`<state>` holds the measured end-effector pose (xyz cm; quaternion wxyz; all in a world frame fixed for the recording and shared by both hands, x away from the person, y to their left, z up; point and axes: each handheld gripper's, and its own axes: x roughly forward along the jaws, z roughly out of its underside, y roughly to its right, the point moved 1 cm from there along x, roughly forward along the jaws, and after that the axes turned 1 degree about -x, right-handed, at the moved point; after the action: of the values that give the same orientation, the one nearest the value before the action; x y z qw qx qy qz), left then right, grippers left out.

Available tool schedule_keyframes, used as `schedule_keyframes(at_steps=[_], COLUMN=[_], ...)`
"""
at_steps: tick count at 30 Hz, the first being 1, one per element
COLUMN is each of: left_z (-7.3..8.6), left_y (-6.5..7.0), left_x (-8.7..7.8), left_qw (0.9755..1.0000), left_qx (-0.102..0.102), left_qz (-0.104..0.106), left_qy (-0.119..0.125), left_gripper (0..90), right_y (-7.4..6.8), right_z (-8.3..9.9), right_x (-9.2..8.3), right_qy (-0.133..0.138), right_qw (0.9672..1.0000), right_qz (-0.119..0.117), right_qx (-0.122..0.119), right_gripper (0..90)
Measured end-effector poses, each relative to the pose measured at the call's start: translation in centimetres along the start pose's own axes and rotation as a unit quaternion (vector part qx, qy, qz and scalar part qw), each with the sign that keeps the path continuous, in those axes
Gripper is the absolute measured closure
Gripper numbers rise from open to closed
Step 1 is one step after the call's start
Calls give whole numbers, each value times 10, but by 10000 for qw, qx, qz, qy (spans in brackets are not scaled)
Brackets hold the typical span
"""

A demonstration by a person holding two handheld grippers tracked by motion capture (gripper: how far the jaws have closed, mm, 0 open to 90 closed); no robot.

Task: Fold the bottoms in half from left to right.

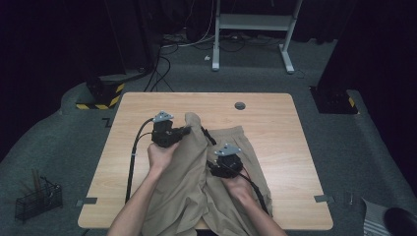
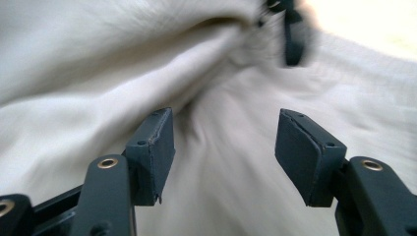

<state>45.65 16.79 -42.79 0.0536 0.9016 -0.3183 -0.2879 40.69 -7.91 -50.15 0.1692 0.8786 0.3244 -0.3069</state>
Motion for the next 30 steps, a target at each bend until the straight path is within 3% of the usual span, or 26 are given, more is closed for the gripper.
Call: schedule_keyframes(at_steps=[3, 6, 7, 9, 12, 14, 19, 30], left_z=[2, 3, 3, 3, 3, 3, 0, -3], left_y=[-1, 1, 2, 6, 12, 16, 25, 38], left_x=[2, 6, 8, 11, 17, 21, 31, 53], left_qw=[10000, 10000, 10000, 9999, 9998, 9996, 9993, 9986], left_qx=[1, -9, 12, 58, 58, 68, 127, 6], left_qz=[0, 35, 45, 67, 161, 218, 230, 359], left_qy=[2, -26, -40, -72, -130, -190, -259, -395], left_gripper=[872, 872, 872, 872, 872, 872, 872, 870], right_y=[18, 51, 66, 73, 75, 78, 76, 67], right_z=[15, 39, 50, 59, 63, 65, 67, 60], right_x=[-20, -34, -35, -31, -25, -23, -23, -16], right_qy=[-84, -73, -182, -315, -396, -331, -245, -251], right_qw=[9996, 9987, 9983, 9983, 9984, 9977, 9978, 9972], right_qz=[269, 467, 481, 409, 211, 31, 90, 175], right_qx=[-77, 184, 258, 281, 345, 586, 612, 685], right_gripper=[388, 374, 361, 357, 354, 344, 341, 339])
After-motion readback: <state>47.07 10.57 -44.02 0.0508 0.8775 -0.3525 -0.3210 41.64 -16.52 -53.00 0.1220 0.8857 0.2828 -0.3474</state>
